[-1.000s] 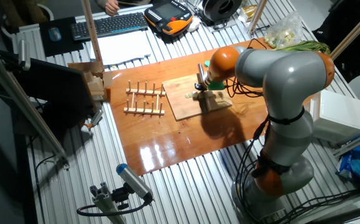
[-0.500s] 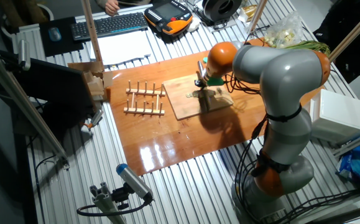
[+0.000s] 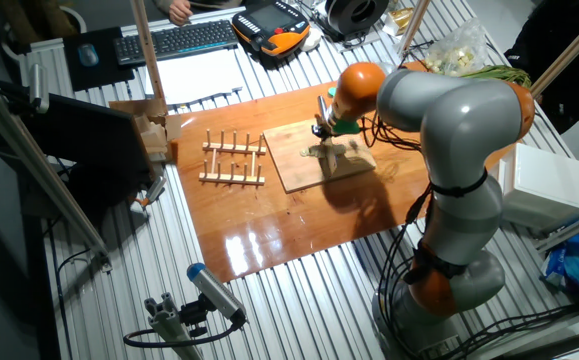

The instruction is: Chop the scallions

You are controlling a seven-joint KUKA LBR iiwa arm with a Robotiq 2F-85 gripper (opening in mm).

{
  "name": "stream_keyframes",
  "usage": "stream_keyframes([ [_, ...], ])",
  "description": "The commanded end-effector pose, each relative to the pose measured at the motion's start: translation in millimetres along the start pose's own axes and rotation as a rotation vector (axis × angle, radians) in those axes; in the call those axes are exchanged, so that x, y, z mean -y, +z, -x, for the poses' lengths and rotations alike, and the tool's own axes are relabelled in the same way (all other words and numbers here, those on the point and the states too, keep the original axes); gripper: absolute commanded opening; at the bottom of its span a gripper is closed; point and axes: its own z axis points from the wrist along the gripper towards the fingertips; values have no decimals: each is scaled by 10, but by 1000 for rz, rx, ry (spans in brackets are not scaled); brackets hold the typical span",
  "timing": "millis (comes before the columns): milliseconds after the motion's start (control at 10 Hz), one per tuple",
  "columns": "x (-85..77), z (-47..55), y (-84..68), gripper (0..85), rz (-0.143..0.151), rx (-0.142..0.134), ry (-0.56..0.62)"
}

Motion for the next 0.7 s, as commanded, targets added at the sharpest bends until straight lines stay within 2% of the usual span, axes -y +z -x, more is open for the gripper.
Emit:
stream_keyframes([
  [0, -12, 37, -72, 0, -4, -12, -1],
  [200, -39, 81, -166, 0, -13, -22, 1],
  [300, -54, 107, -234, 0, -6, -40, 7],
  [600, -134, 198, -407, 0, -16, -71, 9],
])
